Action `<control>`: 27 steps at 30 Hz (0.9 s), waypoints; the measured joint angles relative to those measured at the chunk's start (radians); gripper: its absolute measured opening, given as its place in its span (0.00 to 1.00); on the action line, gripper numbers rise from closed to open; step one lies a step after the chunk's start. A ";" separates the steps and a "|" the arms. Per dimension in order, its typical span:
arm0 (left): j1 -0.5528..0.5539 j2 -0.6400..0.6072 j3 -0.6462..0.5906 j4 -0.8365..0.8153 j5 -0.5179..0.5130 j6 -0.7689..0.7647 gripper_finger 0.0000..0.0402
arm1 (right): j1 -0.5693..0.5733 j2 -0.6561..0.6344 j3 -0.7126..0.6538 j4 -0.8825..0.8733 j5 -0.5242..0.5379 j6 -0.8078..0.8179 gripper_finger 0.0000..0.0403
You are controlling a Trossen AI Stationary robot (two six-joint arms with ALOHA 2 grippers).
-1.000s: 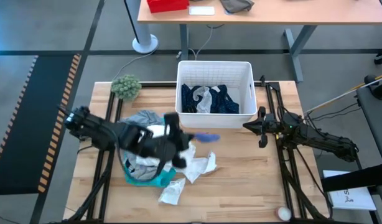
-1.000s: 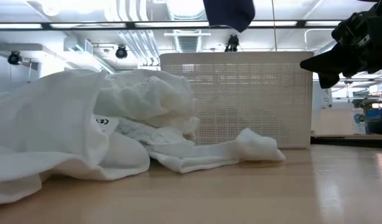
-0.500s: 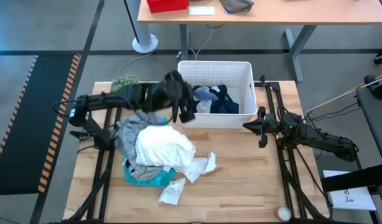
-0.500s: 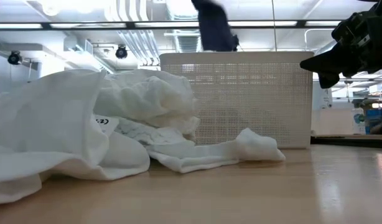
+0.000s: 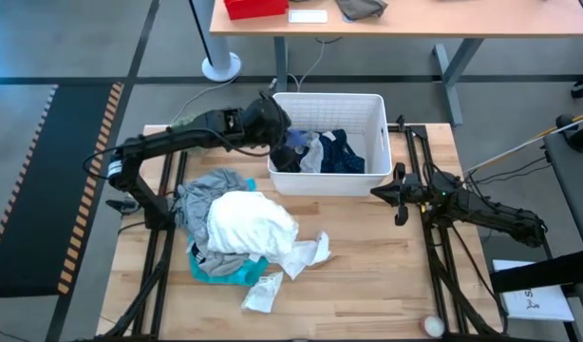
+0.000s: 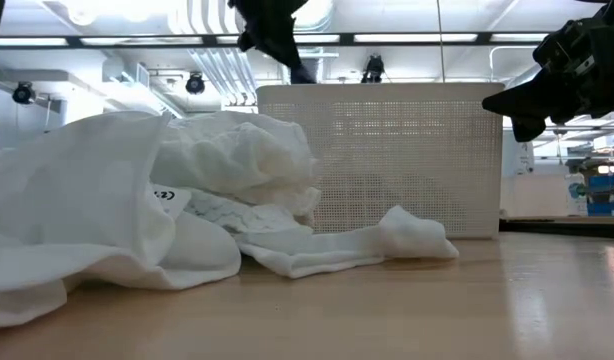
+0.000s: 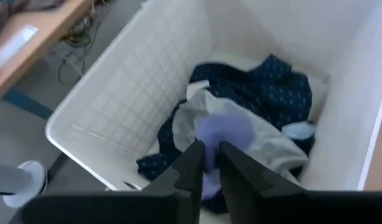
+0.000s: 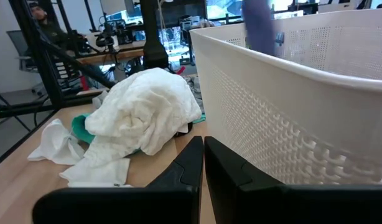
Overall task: Sort clothes
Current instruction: Put the blue socks into the white bin, then put the gray socks into the white bin
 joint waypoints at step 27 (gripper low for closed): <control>-0.315 -0.168 -0.034 -0.338 -0.135 -0.158 0.04 | 0.000 0.000 0.000 0.000 0.000 0.000 0.00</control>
